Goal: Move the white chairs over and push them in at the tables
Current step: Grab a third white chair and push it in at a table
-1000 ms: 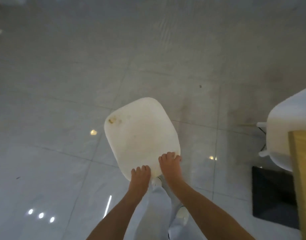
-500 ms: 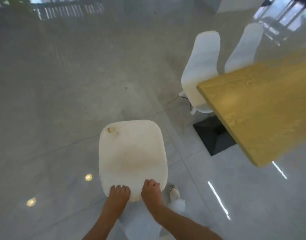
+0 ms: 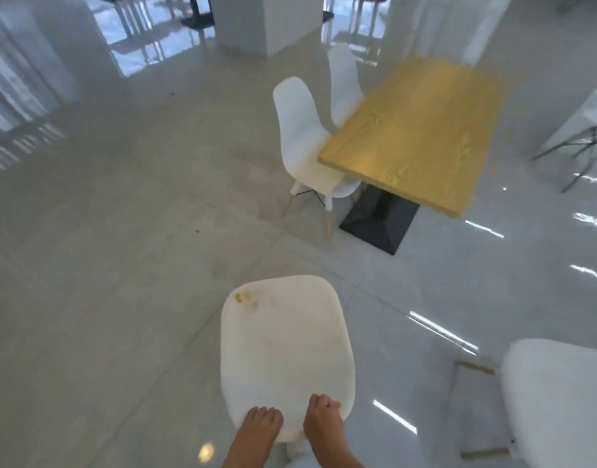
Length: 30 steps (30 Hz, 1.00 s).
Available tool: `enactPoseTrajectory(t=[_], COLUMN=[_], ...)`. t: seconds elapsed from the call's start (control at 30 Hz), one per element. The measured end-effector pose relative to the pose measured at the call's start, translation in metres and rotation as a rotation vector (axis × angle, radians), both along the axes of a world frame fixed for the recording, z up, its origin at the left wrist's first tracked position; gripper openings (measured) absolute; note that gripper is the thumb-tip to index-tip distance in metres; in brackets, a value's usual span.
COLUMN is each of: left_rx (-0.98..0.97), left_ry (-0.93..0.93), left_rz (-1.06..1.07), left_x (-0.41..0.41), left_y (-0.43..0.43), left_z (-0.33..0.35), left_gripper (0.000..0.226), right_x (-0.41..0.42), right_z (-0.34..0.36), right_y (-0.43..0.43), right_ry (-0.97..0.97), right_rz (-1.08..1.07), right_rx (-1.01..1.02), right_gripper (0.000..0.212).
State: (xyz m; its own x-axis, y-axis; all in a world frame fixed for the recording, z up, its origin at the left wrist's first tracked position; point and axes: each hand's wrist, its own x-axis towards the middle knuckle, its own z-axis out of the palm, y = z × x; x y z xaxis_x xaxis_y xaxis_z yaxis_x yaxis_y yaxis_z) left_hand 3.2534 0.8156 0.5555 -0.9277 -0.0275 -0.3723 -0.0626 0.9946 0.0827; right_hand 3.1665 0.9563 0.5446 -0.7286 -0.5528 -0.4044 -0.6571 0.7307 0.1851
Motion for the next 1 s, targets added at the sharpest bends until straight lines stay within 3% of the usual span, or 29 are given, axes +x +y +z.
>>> enactPoseTrajectory(t=[0.07, 0.17, 0.27, 0.4, 0.47, 0.57, 0.73, 1.0], left_rx=[0.098, 0.085, 0.110, 0.086, 0.056, 0.093, 0.100, 0.101], left_ry=[-0.064, -0.021, -0.055, 0.068, 0.159, 0.149, 0.232, 0.185], left_rz=[-0.077, -0.126, -0.161, -0.342, -0.422, -0.436, -0.460, -0.558], left_x=[0.009, 0.017, 0.039, 0.063, 0.065, 0.065, 0.062, 0.023], left_y=[-0.003, -0.014, -0.032, -0.055, -0.065, -0.070, -0.070, -0.082], left_z=[0.000, 0.011, 0.018, 0.027, 0.022, 0.007, 0.002, 0.002], left_gripper=[0.050, 0.054, 0.044, 0.022, 0.026, 0.042, 0.042, 0.040], right_x=[0.011, 0.036, 0.081, 0.128, 0.141, 0.144, 0.143, 0.112], right_z=[0.007, 0.054, 0.047, 0.056, 0.056, 0.041, 0.016, 0.001], right_y=[-0.002, -0.013, -0.017, -0.026, -0.024, -0.010, -0.005, -0.010], right_ry=[-0.105, -0.115, -0.058, -0.065, -0.005, 0.024, 0.050, 0.171], right_rz=[-0.130, -0.116, -0.028, -0.185, -0.314, -0.455, -0.405, -0.381], right_rx=[-0.037, 0.207, 0.162, 0.011, -0.103, -0.226, -0.343, -0.313], right_gripper=[0.020, 0.016, 0.034, 0.020, 0.019, 0.029, 0.032, 0.031])
